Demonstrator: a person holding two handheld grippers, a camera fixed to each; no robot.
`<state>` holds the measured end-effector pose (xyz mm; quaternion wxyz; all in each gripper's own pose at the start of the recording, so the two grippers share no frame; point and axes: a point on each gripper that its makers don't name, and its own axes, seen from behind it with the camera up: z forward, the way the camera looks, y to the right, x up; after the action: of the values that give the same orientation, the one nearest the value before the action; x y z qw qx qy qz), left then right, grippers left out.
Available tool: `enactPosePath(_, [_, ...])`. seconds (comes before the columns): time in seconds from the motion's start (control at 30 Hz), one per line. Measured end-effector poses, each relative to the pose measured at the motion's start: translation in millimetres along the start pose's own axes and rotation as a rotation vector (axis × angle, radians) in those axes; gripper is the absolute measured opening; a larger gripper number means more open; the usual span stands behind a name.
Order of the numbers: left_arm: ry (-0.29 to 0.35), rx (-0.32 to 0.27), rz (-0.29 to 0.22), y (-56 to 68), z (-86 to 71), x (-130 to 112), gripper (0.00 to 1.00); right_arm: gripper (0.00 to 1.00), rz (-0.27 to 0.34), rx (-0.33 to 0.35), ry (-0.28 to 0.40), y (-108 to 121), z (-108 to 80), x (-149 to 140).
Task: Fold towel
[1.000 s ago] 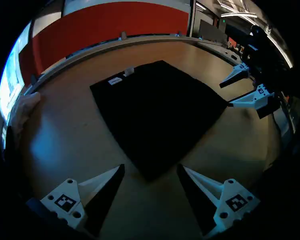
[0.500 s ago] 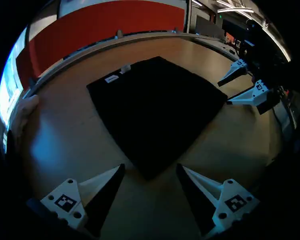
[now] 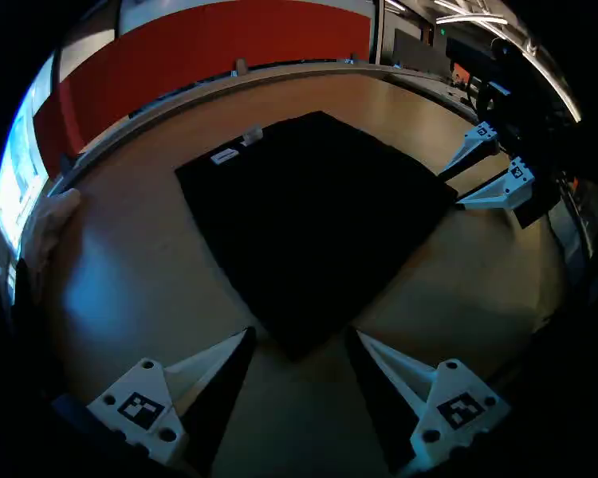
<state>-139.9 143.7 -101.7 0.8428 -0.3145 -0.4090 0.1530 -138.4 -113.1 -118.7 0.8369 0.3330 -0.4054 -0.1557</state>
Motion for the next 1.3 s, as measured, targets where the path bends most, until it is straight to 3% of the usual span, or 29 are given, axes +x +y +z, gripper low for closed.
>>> enactPosePath(0.17, [-0.004, -0.004, 0.005, 2.5, 0.2, 0.0, 0.73, 0.5, 0.002, 0.0, 0.003, -2.6, 0.6, 0.8])
enactPosePath(0.37, [-0.007, -0.005, 0.006, 5.1, 0.6, 1.2, 0.52, 0.34, 0.023, -0.015, 0.003, 1.2, 1.1, 0.3])
enactPosePath(0.43, [-0.008, -0.003, 0.004, 5.5, 0.7, 1.6, 0.51, 0.29, 0.029, -0.017, 0.001, 1.8, 1.2, 0.1])
enactPosePath(0.5, [-0.009, 0.003, -0.001, 5.1, 1.0, 2.2, 0.43, 0.24, 0.034, -0.018, -0.002, 2.0, 1.2, 0.1])
enactPosePath(0.57, [-0.009, 0.013, -0.007, 3.7, 1.3, 3.0, 0.28, 0.23, 0.039, -0.018, -0.005, 1.8, 1.1, 0.2])
enactPosePath(0.63, [-0.01, 0.019, -0.015, 4.1, 1.7, 3.8, 0.22, 0.22, 0.041, -0.018, -0.006, 1.6, 1.1, 0.5])
enactPosePath(1.07, [-0.017, 0.012, -0.068, 5.7, 0.6, 8.1, 0.15, 0.17, 0.045, -0.029, 0.022, 3.0, -4.8, 11.1])
enactPosePath(1.3, [0.005, 0.014, -0.09, 8.4, -11.0, 25.0, 0.15, 0.17, 0.052, -0.045, 0.06, 13.4, -19.8, 27.6])
